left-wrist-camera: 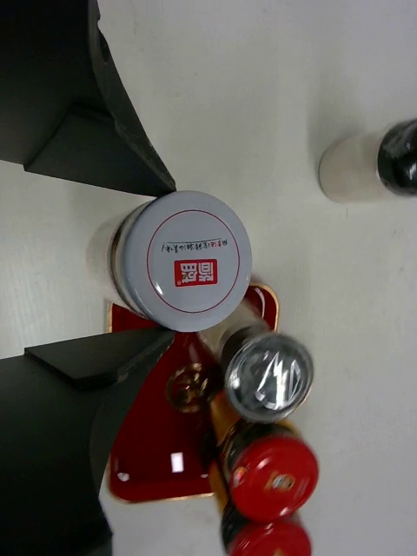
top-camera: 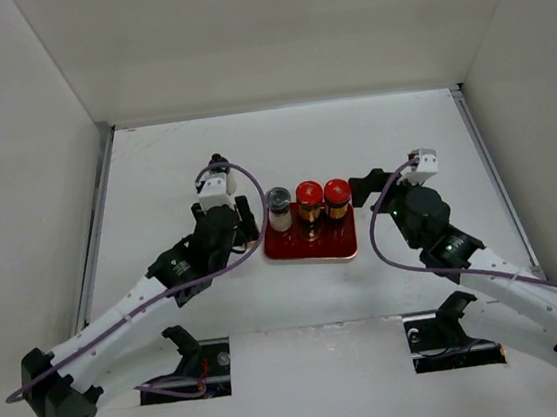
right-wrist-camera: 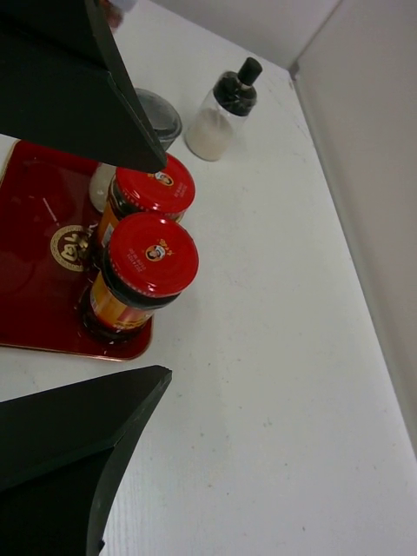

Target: Organize the condiment bottles

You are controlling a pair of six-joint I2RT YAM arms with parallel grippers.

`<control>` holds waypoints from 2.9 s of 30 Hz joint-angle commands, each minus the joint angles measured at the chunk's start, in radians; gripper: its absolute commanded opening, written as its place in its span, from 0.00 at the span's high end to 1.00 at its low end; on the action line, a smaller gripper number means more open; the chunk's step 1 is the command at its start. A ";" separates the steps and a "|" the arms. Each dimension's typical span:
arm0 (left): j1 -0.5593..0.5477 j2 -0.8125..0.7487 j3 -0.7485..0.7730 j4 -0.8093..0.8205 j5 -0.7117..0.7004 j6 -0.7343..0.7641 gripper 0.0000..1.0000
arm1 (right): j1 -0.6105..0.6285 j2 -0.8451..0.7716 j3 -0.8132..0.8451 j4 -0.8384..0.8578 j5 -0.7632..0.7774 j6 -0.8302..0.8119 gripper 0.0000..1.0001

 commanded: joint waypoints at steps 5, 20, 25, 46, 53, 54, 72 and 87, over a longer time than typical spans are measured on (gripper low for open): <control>-0.261 0.047 0.055 0.090 -0.025 -0.003 0.67 | -0.034 0.022 0.045 0.013 0.036 0.006 0.00; -0.386 0.555 0.262 0.583 0.044 0.138 0.67 | -0.123 -0.003 0.003 0.013 0.039 0.027 0.00; -0.382 0.655 0.256 0.674 0.033 0.155 0.67 | -0.149 -0.027 -0.018 0.013 0.036 0.039 0.00; -0.441 0.559 0.078 0.747 -0.148 0.211 0.22 | -0.150 -0.013 -0.040 0.019 0.028 0.070 0.00; -0.404 0.269 0.015 0.685 -0.186 0.243 0.23 | -0.150 -0.027 -0.050 0.019 0.027 0.079 0.12; -0.375 0.232 0.020 0.648 -0.186 0.229 0.24 | -0.150 -0.032 -0.052 0.019 0.024 0.079 0.24; 0.381 0.600 0.369 0.298 0.088 0.034 0.21 | -0.143 -0.004 -0.049 0.024 -0.001 0.084 0.01; 0.414 0.790 0.466 0.273 0.077 0.040 0.29 | -0.139 -0.032 -0.053 0.025 -0.012 0.085 0.00</control>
